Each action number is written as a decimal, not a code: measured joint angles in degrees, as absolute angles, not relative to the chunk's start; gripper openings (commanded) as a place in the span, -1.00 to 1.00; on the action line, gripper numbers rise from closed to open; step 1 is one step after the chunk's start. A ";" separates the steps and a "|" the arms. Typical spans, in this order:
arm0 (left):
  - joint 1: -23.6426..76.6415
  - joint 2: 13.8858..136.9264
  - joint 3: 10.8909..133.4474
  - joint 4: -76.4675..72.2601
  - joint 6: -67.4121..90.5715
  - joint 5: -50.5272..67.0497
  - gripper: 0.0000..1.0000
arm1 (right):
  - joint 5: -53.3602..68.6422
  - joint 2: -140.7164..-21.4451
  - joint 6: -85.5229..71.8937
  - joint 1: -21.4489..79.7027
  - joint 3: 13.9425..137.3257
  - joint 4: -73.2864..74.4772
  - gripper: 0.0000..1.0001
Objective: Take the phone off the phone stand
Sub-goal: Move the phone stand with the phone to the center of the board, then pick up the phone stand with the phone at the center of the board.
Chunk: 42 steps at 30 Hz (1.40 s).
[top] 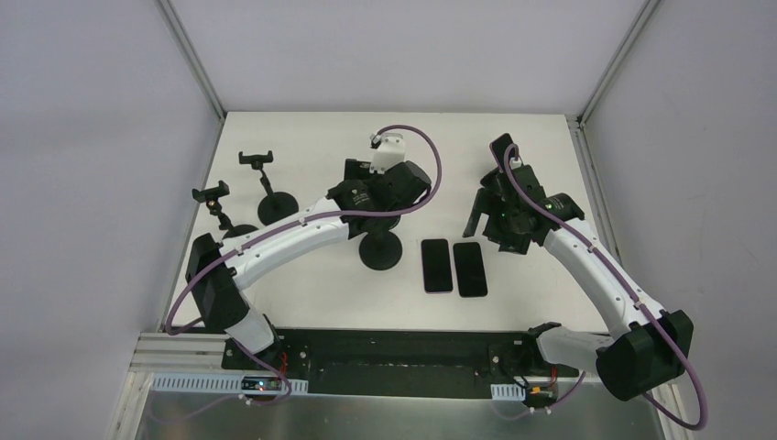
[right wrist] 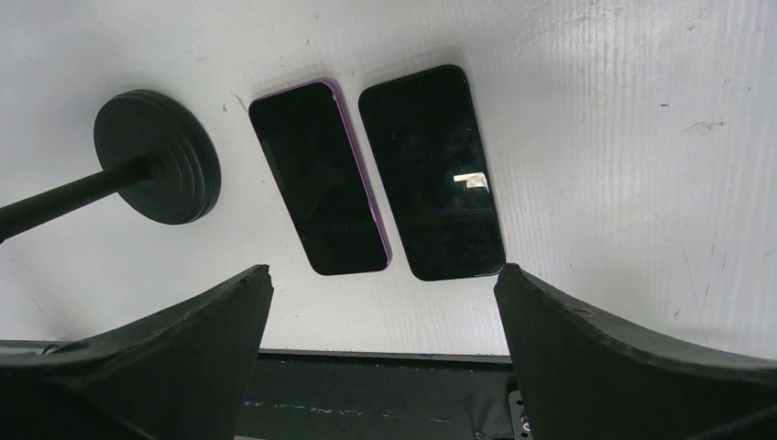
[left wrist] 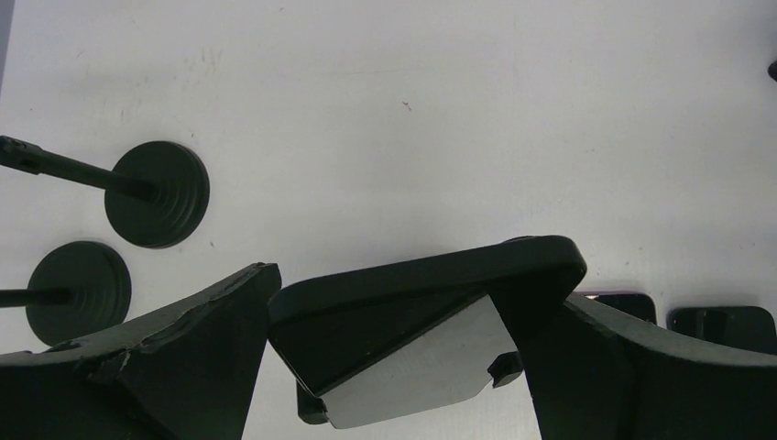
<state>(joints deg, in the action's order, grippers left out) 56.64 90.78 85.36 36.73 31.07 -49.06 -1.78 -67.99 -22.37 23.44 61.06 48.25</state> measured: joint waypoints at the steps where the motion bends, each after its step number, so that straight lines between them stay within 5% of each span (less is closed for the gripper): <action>1: 56.64 91.11 85.78 36.73 30.87 -48.99 0.98 | -1.89 -67.99 -22.33 23.44 61.06 48.25 0.93; 28: 54.78 95.66 111.37 36.53 12.12 -34.24 0.98 | -7.90 -64.12 -22.02 23.38 62.76 46.50 0.99; 36: 39.07 84.31 104.42 36.53 12.75 -15.73 0.98 | -0.01 -55.88 -26.61 23.33 61.06 34.00 0.99; 42: 34.15 73.41 93.32 36.75 13.02 -10.22 0.98 | -0.93 -60.14 -31.09 29.32 61.95 25.85 0.99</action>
